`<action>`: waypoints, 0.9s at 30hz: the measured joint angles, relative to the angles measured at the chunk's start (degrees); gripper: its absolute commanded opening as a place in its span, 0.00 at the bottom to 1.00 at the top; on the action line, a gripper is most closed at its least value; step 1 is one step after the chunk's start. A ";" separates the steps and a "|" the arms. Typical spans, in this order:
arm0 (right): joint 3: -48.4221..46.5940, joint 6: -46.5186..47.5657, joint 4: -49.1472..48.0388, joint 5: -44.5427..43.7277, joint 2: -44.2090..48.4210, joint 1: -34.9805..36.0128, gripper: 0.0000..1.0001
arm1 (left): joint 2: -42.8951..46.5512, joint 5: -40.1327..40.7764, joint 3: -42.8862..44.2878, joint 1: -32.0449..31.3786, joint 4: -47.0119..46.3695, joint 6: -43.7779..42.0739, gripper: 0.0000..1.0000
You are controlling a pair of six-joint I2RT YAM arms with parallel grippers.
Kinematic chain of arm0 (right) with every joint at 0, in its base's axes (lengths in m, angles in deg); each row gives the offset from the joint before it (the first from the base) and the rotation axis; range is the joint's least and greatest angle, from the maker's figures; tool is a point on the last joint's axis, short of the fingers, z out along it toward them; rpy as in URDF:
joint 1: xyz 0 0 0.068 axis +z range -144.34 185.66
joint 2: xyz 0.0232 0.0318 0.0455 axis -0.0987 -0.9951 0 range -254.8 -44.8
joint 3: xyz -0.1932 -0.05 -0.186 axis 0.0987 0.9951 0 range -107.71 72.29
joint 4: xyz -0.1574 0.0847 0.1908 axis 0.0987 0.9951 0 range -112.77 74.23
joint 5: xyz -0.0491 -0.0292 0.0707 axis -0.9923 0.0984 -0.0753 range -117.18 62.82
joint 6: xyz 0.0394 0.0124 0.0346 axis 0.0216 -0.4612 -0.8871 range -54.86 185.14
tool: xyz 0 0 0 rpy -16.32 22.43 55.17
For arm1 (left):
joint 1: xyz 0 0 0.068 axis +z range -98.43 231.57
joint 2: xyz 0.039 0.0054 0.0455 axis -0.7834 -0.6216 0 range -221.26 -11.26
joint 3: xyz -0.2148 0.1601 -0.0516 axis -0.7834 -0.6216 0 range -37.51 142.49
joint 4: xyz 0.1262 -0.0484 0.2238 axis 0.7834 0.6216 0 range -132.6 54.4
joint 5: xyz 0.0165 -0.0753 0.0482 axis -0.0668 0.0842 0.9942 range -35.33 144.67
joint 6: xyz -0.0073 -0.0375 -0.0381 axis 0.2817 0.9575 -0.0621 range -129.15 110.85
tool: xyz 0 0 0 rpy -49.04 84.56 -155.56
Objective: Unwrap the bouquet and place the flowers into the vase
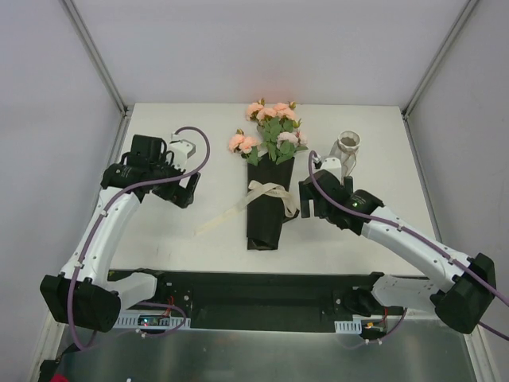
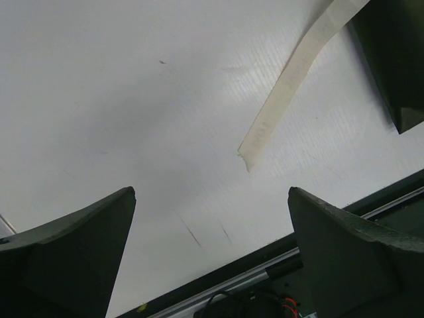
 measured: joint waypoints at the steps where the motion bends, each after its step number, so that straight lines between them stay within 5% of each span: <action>1: 0.00 -0.09 0.35 -0.17 -0.46 -0.09 0.96 | -0.46 -0.15 0.33 -0.59 0.02 0.02 0.99; 15: 4.61 -5.66 4.90 0.39 -3.54 -9.73 0.99 | -14.45 0.92 2.95 -20.17 -4.85 -0.07 0.99; 27: 10.45 -7.28 3.69 2.34 0.13 -11.06 0.96 | -31.06 0.59 3.52 -24.30 -14.38 -2.05 0.99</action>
